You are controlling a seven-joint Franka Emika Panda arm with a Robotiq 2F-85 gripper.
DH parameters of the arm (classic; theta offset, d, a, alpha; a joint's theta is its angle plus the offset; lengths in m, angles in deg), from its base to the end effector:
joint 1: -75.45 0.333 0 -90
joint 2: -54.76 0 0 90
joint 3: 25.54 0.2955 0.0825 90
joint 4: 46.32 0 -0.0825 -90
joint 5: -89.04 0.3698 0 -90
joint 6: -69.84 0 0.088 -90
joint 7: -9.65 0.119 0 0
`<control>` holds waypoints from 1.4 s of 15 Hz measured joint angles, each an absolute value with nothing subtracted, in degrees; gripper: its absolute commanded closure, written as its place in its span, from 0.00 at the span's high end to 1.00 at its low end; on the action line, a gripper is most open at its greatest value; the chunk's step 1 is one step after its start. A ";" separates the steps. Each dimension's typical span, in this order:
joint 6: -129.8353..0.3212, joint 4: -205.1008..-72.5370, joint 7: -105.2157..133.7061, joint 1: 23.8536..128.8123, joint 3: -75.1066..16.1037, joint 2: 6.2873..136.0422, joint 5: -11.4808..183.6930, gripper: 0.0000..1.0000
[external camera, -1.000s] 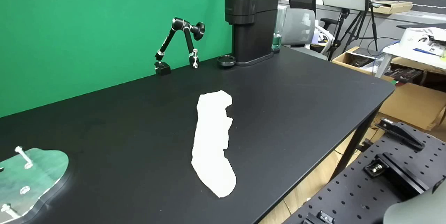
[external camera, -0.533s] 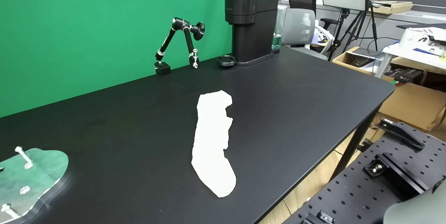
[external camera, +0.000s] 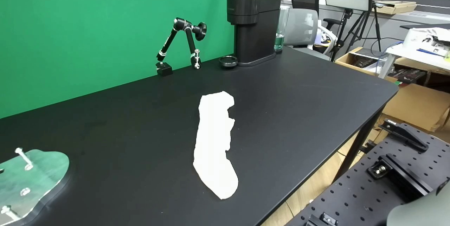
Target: Hang the white cloth on the black stand
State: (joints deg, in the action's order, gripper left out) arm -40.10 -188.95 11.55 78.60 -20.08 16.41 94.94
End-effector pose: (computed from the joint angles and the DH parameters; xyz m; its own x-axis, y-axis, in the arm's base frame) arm 0.3545 0.0644 0.4938 0.9932 0.0666 0.0952 0.0710 -0.9965 -0.0438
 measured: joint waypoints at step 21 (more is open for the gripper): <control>-51.71 -189.34 3.94 78.58 -18.49 40.53 72.98 1.00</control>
State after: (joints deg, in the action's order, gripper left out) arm -51.71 -189.34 3.94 78.58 -18.49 40.53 72.98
